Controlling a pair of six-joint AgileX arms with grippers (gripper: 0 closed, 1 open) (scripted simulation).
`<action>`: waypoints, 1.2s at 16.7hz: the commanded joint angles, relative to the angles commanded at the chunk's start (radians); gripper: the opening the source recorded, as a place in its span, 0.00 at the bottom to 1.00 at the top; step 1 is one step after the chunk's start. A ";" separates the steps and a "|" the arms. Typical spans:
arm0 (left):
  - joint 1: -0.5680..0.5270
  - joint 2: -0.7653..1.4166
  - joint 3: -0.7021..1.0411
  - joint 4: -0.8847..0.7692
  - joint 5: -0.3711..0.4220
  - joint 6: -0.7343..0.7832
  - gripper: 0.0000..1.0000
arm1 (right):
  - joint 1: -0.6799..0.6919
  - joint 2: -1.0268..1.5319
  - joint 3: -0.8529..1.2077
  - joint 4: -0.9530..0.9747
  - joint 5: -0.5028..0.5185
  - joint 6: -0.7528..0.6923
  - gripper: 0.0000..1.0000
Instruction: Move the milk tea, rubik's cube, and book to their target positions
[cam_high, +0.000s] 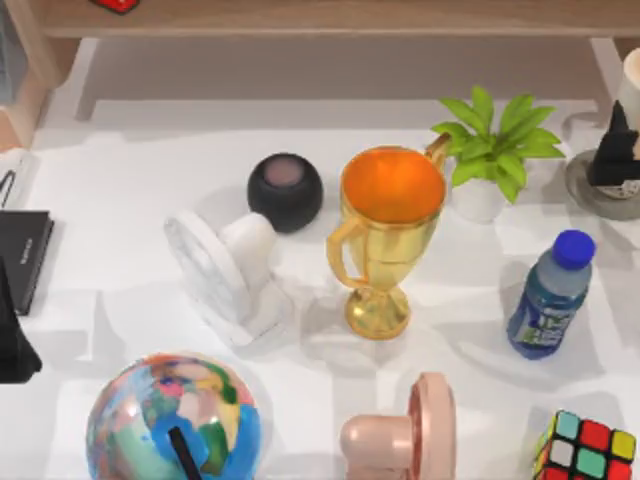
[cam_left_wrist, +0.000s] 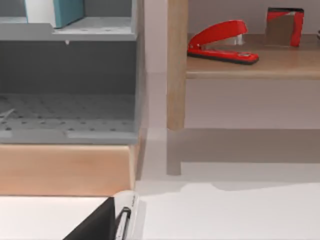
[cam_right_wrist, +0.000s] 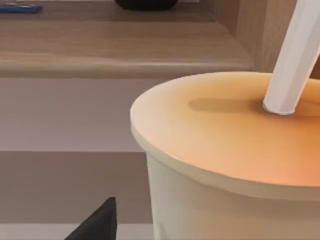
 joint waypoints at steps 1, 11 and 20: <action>0.000 0.000 0.000 0.000 0.000 0.000 1.00 | 0.000 -0.023 -0.006 -0.021 0.000 0.000 1.00; 0.000 0.000 0.000 0.000 0.000 0.000 1.00 | 0.003 -0.266 -0.052 -0.208 -0.001 0.001 1.00; 0.000 0.000 0.000 0.000 0.000 0.000 1.00 | 0.054 -0.362 0.023 -0.334 -0.003 0.065 1.00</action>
